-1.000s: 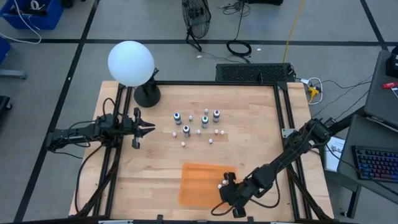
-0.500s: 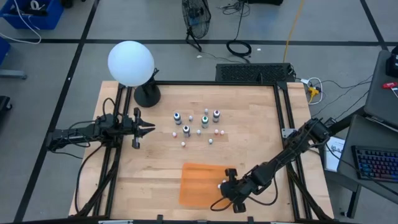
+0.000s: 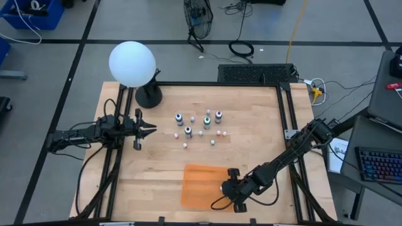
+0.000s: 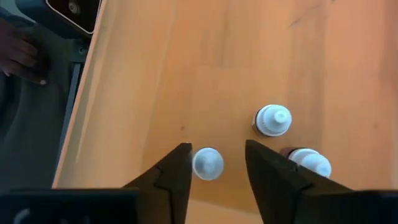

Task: Pick & Place food coloring
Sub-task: Put the small purple food coloring bottle into the orange container, then put the small orange food coloring bottle into the orange container

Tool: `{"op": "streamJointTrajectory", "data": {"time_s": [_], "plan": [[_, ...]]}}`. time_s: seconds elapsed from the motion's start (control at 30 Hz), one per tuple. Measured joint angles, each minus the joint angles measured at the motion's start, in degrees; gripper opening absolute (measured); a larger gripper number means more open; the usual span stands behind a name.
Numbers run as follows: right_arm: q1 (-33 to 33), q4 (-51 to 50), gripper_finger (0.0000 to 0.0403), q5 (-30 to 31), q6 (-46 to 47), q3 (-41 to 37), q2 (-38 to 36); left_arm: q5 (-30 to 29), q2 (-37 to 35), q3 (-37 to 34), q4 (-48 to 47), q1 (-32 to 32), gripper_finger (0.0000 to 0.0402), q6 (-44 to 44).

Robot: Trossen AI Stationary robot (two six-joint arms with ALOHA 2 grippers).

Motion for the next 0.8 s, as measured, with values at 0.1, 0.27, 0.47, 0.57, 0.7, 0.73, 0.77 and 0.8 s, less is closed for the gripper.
{"op": "streamJointTrajectory", "data": {"time_s": [0.1,0.27,0.47,0.57,0.7,0.73,0.77,0.8], "plan": [[0.00,0.46,0.0144,0.01,0.02,0.00,0.00,0.00,0.00,0.00,0.00,0.01,0.0067,0.00],[0.01,1.45,0.0134,-0.06,1.71,0.00,-0.80,0.00,0.00,0.00,0.00,-0.01,0.0067,0.00],[-0.28,1.56,0.0127,-1.09,2.33,0.00,-5.25,0.00,0.00,0.00,-0.02,0.01,0.0067,0.00],[-0.79,0.91,0.0127,-0.76,0.65,0.00,-8.39,0.00,0.00,0.00,-0.04,0.01,0.0067,-0.01],[-3.36,-1.81,0.0127,4.27,-1.57,0.02,-13.43,0.00,0.00,0.00,-0.04,0.00,0.0067,0.00],[-4.52,-3.50,0.0127,4.83,-1.70,0.02,-14.62,-0.02,0.00,0.00,-0.04,-0.01,0.0067,-0.02],[-6.06,-5.15,0.0127,4.80,-1.78,0.02,-15.68,0.00,0.00,0.00,-0.04,0.00,0.0067,-0.01],[-7.61,-6.99,0.0129,4.80,-1.99,0.02,-16.68,0.00,0.00,0.00,-0.04,0.01,0.0067,-0.02]]}}
